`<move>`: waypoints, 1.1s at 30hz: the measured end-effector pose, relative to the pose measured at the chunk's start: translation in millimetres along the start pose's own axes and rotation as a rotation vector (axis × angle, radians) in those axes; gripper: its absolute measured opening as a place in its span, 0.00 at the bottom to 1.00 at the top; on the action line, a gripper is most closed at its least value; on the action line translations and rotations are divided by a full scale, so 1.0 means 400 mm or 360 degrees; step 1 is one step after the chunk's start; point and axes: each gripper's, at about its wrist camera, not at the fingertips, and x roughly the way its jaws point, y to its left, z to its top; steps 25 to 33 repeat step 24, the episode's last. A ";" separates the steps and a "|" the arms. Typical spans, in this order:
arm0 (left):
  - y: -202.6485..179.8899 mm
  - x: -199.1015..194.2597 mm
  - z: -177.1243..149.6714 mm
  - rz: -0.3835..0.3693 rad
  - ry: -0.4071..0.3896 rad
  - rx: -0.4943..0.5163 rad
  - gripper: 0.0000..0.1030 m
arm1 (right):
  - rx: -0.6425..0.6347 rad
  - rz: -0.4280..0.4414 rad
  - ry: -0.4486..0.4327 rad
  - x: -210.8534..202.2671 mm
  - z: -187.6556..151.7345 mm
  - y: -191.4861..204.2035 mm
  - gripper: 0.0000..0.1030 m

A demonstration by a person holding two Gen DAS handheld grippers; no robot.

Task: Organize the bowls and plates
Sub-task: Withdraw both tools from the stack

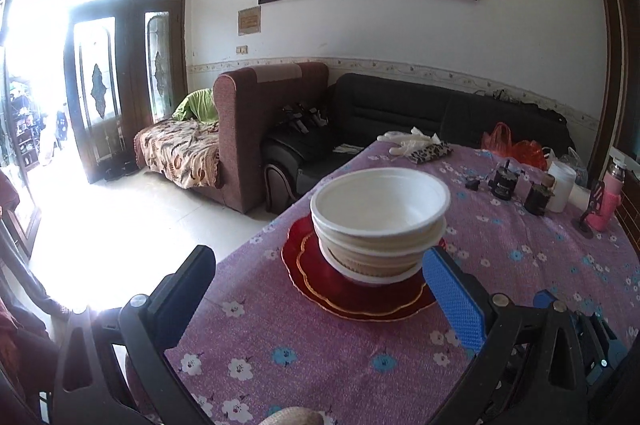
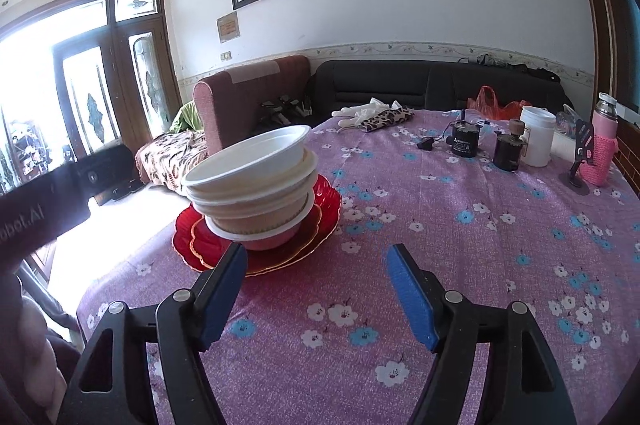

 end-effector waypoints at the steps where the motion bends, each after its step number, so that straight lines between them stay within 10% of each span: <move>1: -0.002 0.014 -0.010 -0.0005 0.0045 0.0009 1.00 | -0.0001 0.0001 0.0013 0.004 -0.005 0.000 0.75; 9: -0.004 0.087 -0.055 -0.0045 0.0271 0.0020 1.00 | -0.0019 -0.0014 0.0077 0.032 -0.020 0.002 0.75; 33: 0.020 0.129 -0.044 -0.0015 0.0321 -0.0010 1.00 | -0.0146 0.0032 0.0171 0.094 -0.021 0.068 0.76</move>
